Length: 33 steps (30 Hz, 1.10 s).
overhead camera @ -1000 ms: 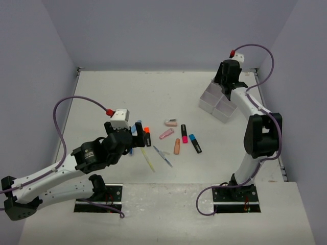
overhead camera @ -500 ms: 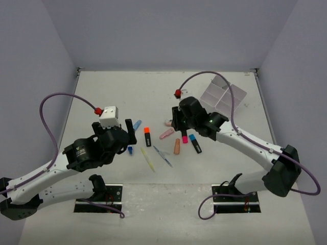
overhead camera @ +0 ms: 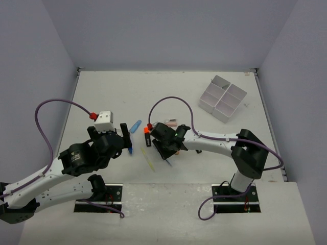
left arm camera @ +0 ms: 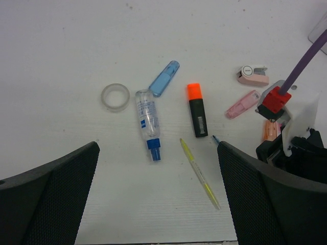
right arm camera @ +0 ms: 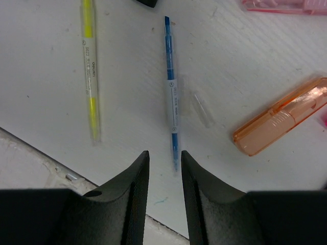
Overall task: Sort the stationery into containers
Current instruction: Pick up the pen from the center of the board.
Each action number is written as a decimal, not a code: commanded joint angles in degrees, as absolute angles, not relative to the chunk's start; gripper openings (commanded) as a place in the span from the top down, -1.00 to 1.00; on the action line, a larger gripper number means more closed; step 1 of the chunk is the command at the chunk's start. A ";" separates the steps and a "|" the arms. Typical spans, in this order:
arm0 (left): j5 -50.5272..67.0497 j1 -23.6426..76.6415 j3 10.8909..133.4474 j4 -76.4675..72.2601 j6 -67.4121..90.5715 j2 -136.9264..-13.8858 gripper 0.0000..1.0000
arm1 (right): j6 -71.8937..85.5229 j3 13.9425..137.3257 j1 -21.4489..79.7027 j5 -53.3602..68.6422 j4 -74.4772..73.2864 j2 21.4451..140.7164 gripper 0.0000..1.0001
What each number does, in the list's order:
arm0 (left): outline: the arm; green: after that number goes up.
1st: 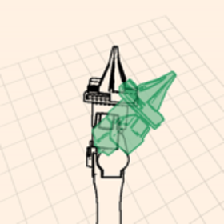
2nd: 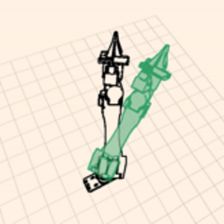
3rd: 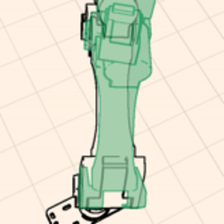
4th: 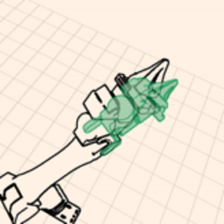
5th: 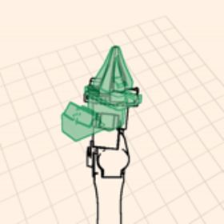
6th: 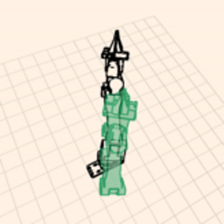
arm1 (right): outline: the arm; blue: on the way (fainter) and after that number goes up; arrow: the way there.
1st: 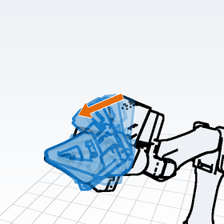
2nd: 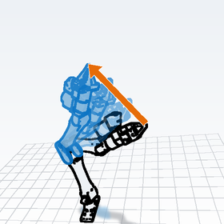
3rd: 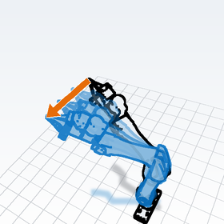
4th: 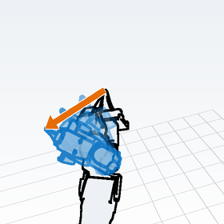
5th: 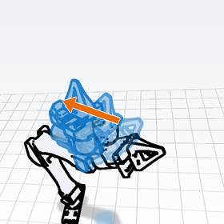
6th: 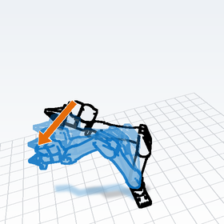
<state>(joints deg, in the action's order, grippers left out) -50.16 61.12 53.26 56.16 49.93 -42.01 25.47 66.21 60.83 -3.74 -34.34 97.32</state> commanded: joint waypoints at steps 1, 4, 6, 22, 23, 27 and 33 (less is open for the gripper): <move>-52.01 61.00 52.73 54.23 49.08 -43.00 -1.00 | 25.43 69.23 61.49 -4.48 -34.58 99.39 0.37; -51.74 61.00 52.71 54.17 48.93 -43.36 -1.00 | 25.17 68.76 61.44 -3.52 -33.70 100.50 0.38; -51.64 61.00 52.65 54.02 48.79 -43.34 -1.00 | 25.09 68.57 61.47 -3.63 -33.50 101.68 0.38; -51.04 61.00 52.47 53.17 47.73 -42.71 -1.00 | 23.38 69.95 61.46 -3.01 -31.93 107.62 0.44; -50.96 61.00 52.47 53.15 47.71 -42.71 -1.00 | 23.38 70.21 61.54 -2.98 -31.99 108.05 0.46; -50.83 61.00 52.38 52.94 47.58 -42.57 -1.00 | 23.85 71.54 62.02 -2.37 -32.34 109.36 0.54; -50.65 60.97 52.38 52.71 47.32 -42.25 -1.00 | 25.04 73.27 62.43 -2.31 -33.28 110.58 0.54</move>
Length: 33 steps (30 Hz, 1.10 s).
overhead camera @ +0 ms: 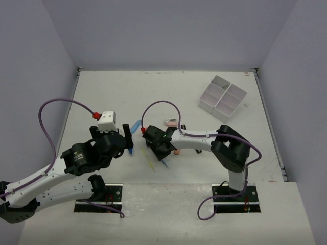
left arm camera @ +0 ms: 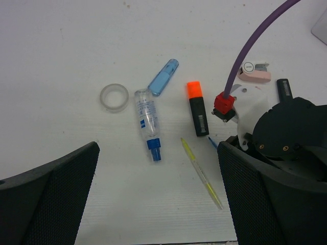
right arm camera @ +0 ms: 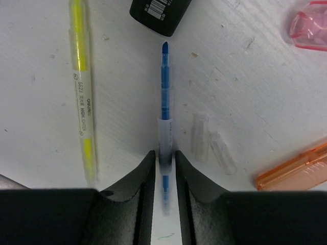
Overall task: Sort the stationery into containers
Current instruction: Pick up the pen from the center of the board.
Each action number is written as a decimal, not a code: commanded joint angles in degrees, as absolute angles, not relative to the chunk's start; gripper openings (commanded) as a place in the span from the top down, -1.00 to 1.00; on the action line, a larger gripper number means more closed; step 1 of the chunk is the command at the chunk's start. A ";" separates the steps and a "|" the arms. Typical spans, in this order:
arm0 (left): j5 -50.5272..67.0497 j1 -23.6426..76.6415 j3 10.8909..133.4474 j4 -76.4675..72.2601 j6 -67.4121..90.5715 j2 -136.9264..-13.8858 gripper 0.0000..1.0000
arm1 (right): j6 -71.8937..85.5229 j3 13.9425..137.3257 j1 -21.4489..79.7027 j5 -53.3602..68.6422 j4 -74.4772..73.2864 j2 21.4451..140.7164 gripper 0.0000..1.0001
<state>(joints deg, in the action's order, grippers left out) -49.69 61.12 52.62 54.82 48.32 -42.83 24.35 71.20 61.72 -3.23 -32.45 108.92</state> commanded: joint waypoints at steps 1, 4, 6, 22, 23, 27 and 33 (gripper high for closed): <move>-50.69 60.93 52.38 52.67 47.24 -42.21 -1.00 | 25.17 73.77 62.47 -2.35 -33.36 110.87 0.53; -50.61 61.00 52.38 52.65 47.20 -42.11 -1.00 | 25.07 74.83 62.49 -2.52 -33.56 112.30 0.53; -50.62 61.00 52.28 52.65 47.25 -41.87 -1.00 | 24.91 75.83 62.49 -2.78 -34.07 113.13 0.54; -48.65 61.00 58.97 53.31 58.64 -51.80 -1.00 | 25.98 71.61 58.87 -12.48 -43.00 87.18 1.00; -47.05 61.00 60.18 52.99 60.51 -55.14 -1.00 | 26.67 69.79 56.45 -13.25 -43.75 84.47 1.00; -42.53 60.92 63.71 54.69 75.16 -66.58 -0.98 | 28.30 64.22 44.31 -15.52 -45.61 76.07 1.00; -32.64 61.20 66.90 54.69 88.00 -82.50 -0.42 | 26.75 61.81 37.87 -16.41 -45.70 68.21 1.00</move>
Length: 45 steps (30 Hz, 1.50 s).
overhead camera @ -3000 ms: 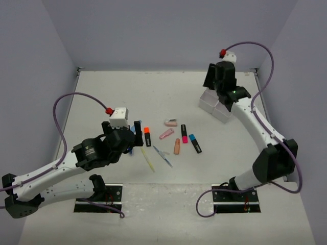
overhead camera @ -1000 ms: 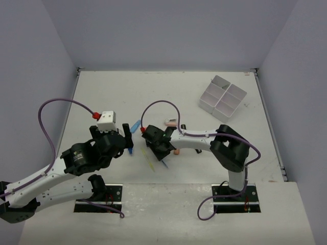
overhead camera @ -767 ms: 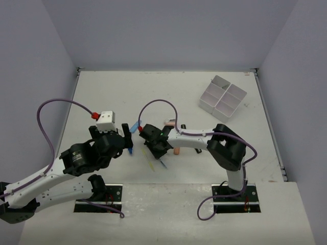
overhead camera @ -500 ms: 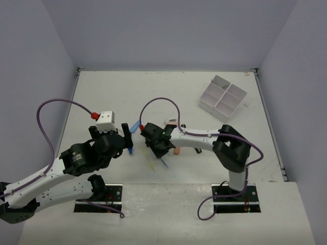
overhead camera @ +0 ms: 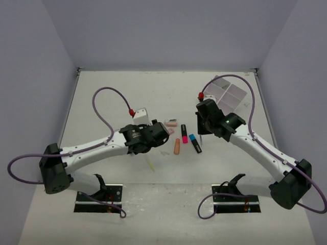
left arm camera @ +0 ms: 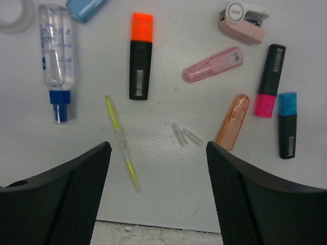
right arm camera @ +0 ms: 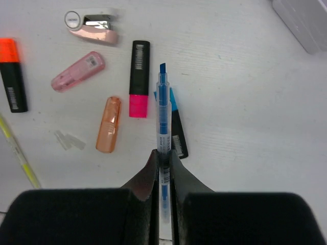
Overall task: Sort the stationery into containers
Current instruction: Pick up the pen from the center of the board, then close the pen cap on the pen.
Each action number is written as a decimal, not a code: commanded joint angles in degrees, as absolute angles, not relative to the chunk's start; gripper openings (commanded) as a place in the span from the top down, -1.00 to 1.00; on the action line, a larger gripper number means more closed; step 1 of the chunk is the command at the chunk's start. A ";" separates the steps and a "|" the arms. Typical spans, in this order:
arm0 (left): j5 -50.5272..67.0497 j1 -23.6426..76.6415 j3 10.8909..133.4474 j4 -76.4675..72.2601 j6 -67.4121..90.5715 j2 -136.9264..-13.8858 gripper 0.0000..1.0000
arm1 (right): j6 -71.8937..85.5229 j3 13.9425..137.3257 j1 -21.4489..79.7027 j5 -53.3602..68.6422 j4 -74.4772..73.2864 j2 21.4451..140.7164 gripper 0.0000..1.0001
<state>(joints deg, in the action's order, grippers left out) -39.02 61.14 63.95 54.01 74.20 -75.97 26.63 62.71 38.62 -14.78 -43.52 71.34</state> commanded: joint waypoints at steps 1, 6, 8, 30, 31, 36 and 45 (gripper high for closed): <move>-30.87 61.23 67.46 54.30 89.12 -84.83 -0.27 | 26.26 61.85 37.64 -16.28 -45.70 67.69 1.00; -27.03 61.42 68.87 50.44 88.98 -92.28 0.36 | 24.43 60.28 37.37 -14.48 -43.70 67.34 1.00; -26.79 61.35 68.99 49.72 88.88 -93.86 0.36 | 24.15 59.37 37.35 -13.79 -42.67 67.22 1.00; -24.21 59.13 66.87 42.25 86.91 -101.60 0.58 | 22.34 57.39 37.35 -11.79 -40.25 66.85 1.00; -24.03 59.07 66.81 42.12 86.85 -101.60 0.59 | 22.40 57.39 37.35 -11.85 -40.25 66.73 1.00; -24.46 58.94 66.32 43.24 87.67 -101.90 0.61 | 22.29 57.13 37.35 -11.92 -40.04 66.53 1.00; -24.72 58.62 65.74 44.01 87.89 -102.44 0.61 | 22.08 56.95 37.35 -11.69 -39.73 67.00 1.00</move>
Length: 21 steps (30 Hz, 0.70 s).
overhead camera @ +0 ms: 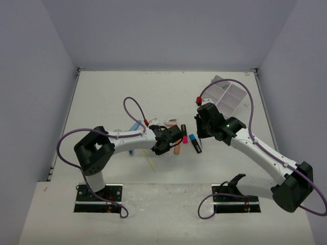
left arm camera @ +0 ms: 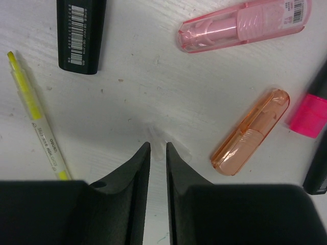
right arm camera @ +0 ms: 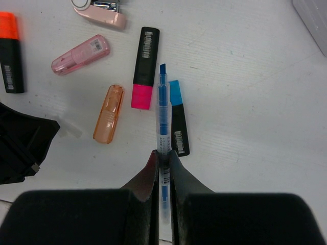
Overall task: Sort the stationery into containers
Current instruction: Close the pen cap on the pen.
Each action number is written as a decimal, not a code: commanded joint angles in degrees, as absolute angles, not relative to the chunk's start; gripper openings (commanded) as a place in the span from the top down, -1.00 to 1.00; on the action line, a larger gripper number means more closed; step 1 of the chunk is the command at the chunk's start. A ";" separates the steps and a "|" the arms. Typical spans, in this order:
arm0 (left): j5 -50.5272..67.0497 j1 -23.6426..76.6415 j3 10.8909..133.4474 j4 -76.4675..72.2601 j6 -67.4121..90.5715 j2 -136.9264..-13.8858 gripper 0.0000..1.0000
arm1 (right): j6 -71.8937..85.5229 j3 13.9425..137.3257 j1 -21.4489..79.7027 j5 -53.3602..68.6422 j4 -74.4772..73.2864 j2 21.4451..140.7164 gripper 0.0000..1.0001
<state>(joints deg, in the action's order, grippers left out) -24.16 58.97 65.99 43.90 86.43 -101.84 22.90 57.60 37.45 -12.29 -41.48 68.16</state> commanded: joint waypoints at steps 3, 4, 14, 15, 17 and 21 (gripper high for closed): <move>-24.43 58.62 65.74 44.10 87.72 -102.81 0.61 | 22.08 56.95 37.35 -11.69 -39.64 67.15 1.00; -24.32 58.62 65.62 44.04 87.68 -102.91 0.61 | 22.06 56.91 37.35 -11.65 -39.64 67.15 1.00; -23.58 58.54 64.51 43.24 87.71 -103.77 0.61 | 21.88 56.87 37.35 -11.40 -39.64 67.00 1.00; -23.56 58.54 64.47 43.20 87.79 -103.88 0.61 | 21.88 56.87 37.35 -11.26 -39.56 66.89 1.00; -23.49 58.47 63.83 42.83 87.89 -104.04 0.61 | 21.88 56.87 37.35 -11.16 -39.46 66.73 1.00; -23.06 58.45 62.73 42.32 88.02 -104.06 0.67 | 21.84 56.91 37.40 -10.16 -39.24 66.16 1.00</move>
<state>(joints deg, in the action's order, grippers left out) -23.33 58.89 64.55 43.53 86.43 -103.66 22.85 56.95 37.45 -11.72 -41.07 68.16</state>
